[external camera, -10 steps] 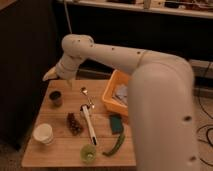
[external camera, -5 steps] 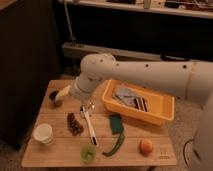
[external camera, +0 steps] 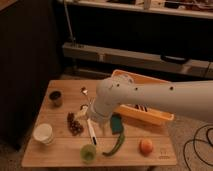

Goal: Stack cups into tray

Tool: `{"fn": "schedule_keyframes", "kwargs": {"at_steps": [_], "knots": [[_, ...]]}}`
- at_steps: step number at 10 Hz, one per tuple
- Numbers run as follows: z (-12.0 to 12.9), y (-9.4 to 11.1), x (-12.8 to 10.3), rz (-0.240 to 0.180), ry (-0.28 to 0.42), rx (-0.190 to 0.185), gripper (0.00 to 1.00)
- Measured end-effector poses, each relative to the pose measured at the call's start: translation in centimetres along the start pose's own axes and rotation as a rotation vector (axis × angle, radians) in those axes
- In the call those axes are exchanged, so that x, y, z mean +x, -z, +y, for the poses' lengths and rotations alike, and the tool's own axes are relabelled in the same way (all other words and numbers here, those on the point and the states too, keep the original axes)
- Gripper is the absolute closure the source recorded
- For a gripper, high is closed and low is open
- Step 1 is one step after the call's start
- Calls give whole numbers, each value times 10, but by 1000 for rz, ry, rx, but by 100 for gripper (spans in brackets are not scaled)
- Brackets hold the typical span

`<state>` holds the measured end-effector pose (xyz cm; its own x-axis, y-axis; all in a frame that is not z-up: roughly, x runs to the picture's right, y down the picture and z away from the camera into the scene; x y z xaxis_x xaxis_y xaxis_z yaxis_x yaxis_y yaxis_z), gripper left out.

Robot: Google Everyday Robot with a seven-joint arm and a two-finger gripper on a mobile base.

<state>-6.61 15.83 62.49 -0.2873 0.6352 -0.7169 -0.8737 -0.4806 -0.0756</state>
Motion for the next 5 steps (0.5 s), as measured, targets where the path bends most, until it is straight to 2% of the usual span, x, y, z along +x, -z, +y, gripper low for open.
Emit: {"fn": "schedule_keyframes", "kwargs": {"at_steps": [3,5], "knots": [[-4,-1,1,0,-11,9,20],[-6,-4,2,20,-10,-14,20]]}}
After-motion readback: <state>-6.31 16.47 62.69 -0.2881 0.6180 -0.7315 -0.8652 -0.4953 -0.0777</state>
